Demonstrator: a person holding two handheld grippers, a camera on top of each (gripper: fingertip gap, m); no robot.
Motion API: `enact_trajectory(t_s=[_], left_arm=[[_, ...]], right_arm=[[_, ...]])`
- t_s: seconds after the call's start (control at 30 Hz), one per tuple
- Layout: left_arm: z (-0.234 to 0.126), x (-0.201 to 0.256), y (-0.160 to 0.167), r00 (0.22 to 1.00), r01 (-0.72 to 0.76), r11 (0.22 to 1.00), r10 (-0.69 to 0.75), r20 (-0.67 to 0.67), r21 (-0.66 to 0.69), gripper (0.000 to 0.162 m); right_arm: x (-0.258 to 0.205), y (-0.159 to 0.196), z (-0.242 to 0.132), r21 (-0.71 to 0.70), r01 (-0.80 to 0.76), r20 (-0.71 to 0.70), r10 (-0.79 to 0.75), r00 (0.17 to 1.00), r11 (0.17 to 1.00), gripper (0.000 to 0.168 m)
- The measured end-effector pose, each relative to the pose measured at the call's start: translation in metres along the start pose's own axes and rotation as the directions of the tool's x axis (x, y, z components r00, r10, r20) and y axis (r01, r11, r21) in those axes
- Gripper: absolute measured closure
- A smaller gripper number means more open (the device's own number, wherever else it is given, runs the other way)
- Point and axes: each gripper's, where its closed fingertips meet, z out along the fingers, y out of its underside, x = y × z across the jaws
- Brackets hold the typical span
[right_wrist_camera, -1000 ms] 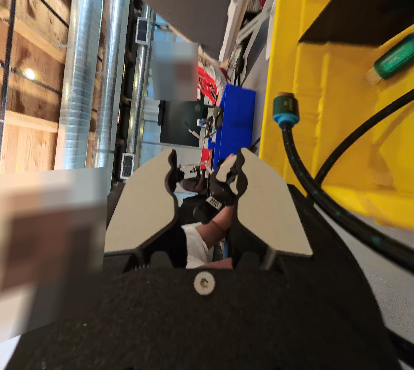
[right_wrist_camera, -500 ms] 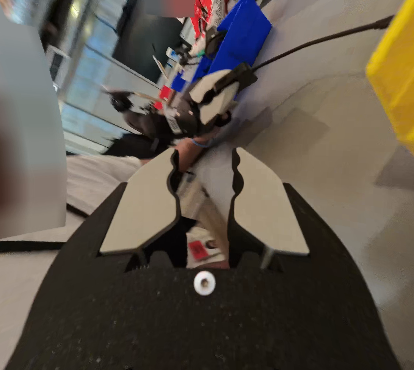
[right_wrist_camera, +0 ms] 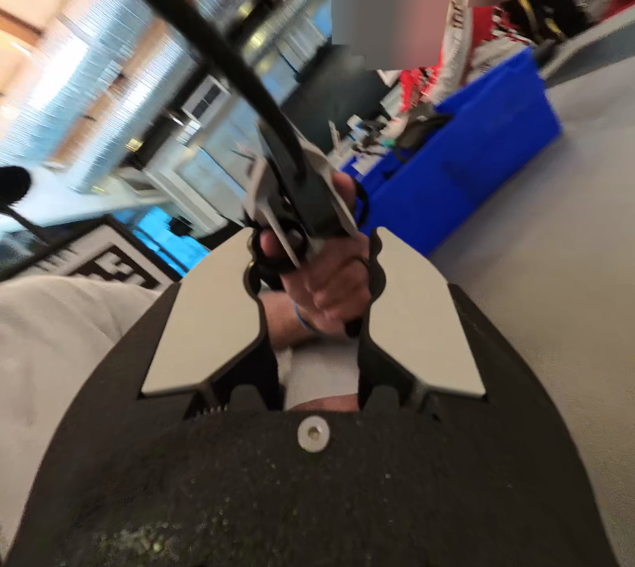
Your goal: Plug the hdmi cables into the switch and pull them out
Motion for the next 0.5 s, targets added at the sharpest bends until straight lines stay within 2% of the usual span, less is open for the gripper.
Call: enact_trajectory(t_s=[0.03, 0.07, 0.1, 0.13, 0.2, 0.3, 0.37, 0.43, 0.5], left_arm=[[0.0, -0.001, 0.003, 1.0, 0.001, 1.0, -0.001, 0.0, -0.015, 0.148], [0.0, -0.001, 0.003, 1.0, 0.007, 1.0, -0.007, -0.005, -0.011, 0.147], [-0.001, -0.005, 0.001, 0.999, 0.027, 1.0, -0.027, 0.021, 0.006, 0.144], [-0.001, -0.01, 0.002, 0.998, 0.041, 0.999, -0.041, 0.051, -0.009, 0.139], [-0.003, -0.017, 0.002, 0.995, 0.065, 0.998, -0.064, 0.073, -0.013, 0.129], [-0.005, -0.024, 0.006, 0.993, 0.073, 0.997, -0.07, 0.091, -0.035, 0.129], [-0.003, -0.028, 0.015, 0.992, 0.039, 0.996, -0.029, 0.119, -0.079, 0.133], [-0.001, -0.026, 0.027, 0.992, -0.014, 0.991, 0.03, 0.119, -0.135, 0.135], [0.001, -0.025, 0.036, 0.987, -0.074, 0.98, 0.098, 0.127, -0.185, 0.136]], right_arm=[[-0.006, -0.008, 0.007, 0.047, -0.026, 0.061, 0.023, 0.998, 0.999, 0.112], [-0.009, -0.012, 0.012, 0.068, -0.041, 0.093, 0.034, 0.995, 0.997, 0.123], [-0.003, -0.01, 0.014, 0.045, -0.037, 0.067, 0.033, 0.997, 0.998, 0.15], [-0.004, -0.01, 0.013, 0.045, -0.004, 0.093, -0.001, 0.996, 0.999, 0.155], [0.007, -0.021, 0.001, 0.092, 0.016, 0.024, -0.019, 1.0, 0.996, 0.156], [0.007, -0.06, -0.029, 0.151, 0.09, -0.076, -0.08, 0.994, 0.984, 0.156], [-0.007, -0.093, -0.051, 0.128, 0.213, -0.17, -0.19, 0.967, 0.969, 0.156], [-0.018, -0.129, -0.079, 0.035, 0.368, -0.323, -0.338, 0.884, 0.929, 0.155], [-0.016, -0.169, -0.115, -0.108, 0.45, -0.49, -0.441, 0.752, 0.887, 0.155]])
